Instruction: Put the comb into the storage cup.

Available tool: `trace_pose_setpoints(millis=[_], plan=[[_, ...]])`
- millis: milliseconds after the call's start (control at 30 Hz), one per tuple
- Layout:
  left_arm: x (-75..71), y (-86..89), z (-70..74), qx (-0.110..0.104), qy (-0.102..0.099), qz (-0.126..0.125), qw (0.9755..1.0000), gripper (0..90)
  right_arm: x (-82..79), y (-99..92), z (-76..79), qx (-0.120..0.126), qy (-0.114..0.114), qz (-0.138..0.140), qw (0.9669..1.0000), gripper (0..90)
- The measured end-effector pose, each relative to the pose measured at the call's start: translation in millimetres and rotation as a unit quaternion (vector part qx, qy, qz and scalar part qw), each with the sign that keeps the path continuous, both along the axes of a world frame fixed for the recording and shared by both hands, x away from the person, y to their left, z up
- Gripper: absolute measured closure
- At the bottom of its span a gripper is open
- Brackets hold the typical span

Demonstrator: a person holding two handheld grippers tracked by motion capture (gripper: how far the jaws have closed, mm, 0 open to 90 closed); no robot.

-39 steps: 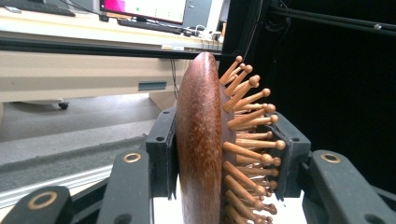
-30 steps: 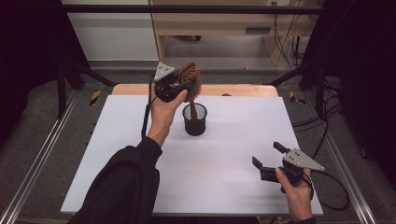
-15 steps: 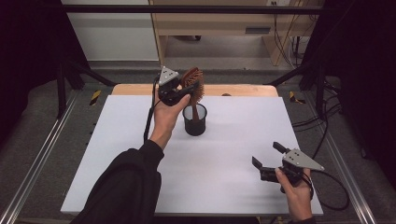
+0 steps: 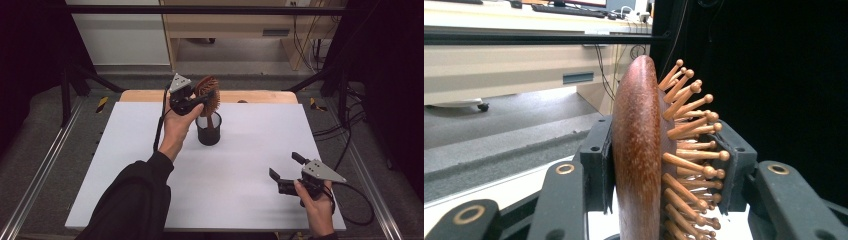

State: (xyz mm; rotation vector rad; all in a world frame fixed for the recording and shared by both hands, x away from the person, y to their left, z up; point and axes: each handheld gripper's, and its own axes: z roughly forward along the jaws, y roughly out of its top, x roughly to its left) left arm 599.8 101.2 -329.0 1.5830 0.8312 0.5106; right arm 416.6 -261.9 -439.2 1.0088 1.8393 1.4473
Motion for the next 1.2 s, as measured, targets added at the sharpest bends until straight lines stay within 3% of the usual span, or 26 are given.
trace_pose_setpoints(millis=[333,833,1200], plan=[[0.2,4.1,-4.2,0.002,0.007,-0.008,0.9999,51.6,0.3,0.2,-0.3,0.000,0.001,0.000,1.0000,2.9],[2.0,7.6,-10.2,-0.018,0.020,-0.008,0.9996,51.6,1.6,1.6,-1.6,-0.003,0.004,0.002,1.0000,2.9],[2.5,4.6,-12.8,-0.015,0.021,-0.008,0.9996,51.5,1.4,1.7,-1.6,-0.004,0.003,0.002,1.0000,2.9]])
